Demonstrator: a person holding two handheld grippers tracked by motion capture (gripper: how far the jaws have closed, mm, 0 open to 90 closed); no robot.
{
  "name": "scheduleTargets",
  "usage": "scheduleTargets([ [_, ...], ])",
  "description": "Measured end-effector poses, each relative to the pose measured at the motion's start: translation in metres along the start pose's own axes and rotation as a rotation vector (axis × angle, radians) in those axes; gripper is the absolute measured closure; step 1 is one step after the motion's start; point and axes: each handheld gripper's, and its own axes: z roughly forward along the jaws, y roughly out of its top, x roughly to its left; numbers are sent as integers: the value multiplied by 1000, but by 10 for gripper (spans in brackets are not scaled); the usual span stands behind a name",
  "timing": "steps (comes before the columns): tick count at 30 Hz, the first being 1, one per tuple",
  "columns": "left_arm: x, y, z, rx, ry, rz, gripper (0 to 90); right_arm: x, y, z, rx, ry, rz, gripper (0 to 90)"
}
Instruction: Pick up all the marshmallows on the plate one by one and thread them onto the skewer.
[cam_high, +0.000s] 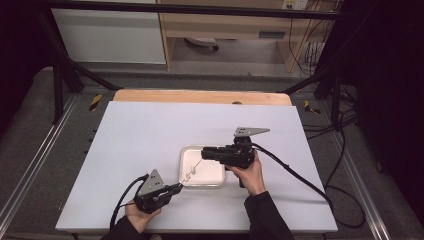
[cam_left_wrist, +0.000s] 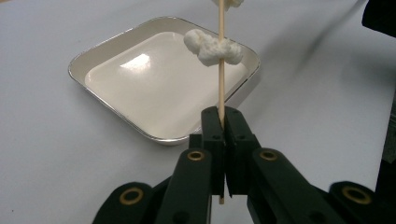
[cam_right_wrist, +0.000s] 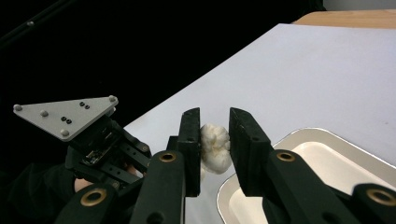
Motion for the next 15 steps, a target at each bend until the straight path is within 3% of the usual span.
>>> scheduleTargets([
  [15, 0, -1, 1, 16, 1, 5, 884, 0, -10, 9, 5, 31, 27, 770],
])
